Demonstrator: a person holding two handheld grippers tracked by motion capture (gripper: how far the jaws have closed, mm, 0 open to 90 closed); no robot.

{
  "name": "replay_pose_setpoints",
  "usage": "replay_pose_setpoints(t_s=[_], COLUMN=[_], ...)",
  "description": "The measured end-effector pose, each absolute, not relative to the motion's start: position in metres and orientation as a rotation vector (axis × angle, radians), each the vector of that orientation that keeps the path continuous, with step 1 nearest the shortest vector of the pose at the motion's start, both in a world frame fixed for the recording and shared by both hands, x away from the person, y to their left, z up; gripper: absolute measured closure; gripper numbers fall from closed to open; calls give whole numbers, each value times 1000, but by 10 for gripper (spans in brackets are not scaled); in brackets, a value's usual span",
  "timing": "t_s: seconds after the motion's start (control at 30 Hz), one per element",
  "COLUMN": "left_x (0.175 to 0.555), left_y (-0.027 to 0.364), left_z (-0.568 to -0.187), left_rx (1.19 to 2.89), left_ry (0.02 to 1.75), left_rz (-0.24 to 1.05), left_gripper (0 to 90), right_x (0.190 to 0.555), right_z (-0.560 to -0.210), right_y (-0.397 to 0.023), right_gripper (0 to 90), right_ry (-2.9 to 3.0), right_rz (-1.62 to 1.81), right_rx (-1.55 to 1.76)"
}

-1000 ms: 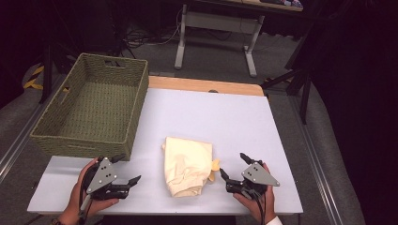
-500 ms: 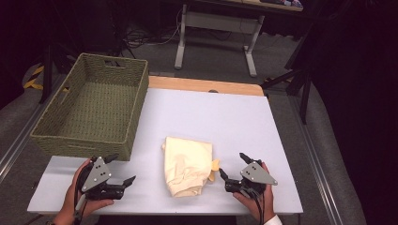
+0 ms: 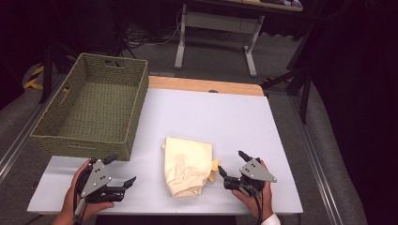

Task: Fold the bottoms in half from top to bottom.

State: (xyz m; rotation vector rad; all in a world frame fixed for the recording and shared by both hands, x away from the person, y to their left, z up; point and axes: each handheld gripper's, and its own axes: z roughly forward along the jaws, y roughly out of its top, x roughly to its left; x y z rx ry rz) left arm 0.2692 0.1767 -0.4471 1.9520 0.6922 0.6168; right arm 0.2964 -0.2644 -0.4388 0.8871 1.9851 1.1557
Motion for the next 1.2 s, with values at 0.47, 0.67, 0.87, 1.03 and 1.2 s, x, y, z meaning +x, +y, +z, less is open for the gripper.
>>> replay_pose_setpoints(t_s=[0.47,0.67,0.87,1.03,1.2], left_x=[268,268,268,267,267], left_y=[172,171,171,172,172], left_z=[-440,-438,-437,-435,-434], left_rx=[1921,1920,1917,1898,1898], left_ry=[711,708,710,716,717], left_rz=[590,592,592,601,601], left_gripper=[128,129,128,128,117], right_x=[295,294,293,293,292], right_z=[-434,-432,-430,-429,-427], right_y=[-262,-261,-260,-259,-261], right_gripper=[128,129,122,105,91], right_ry=[1985,1982,1985,1988,1973], right_rz=[1197,1196,1190,1171,1176], right_rx=[928,928,929,929,936])
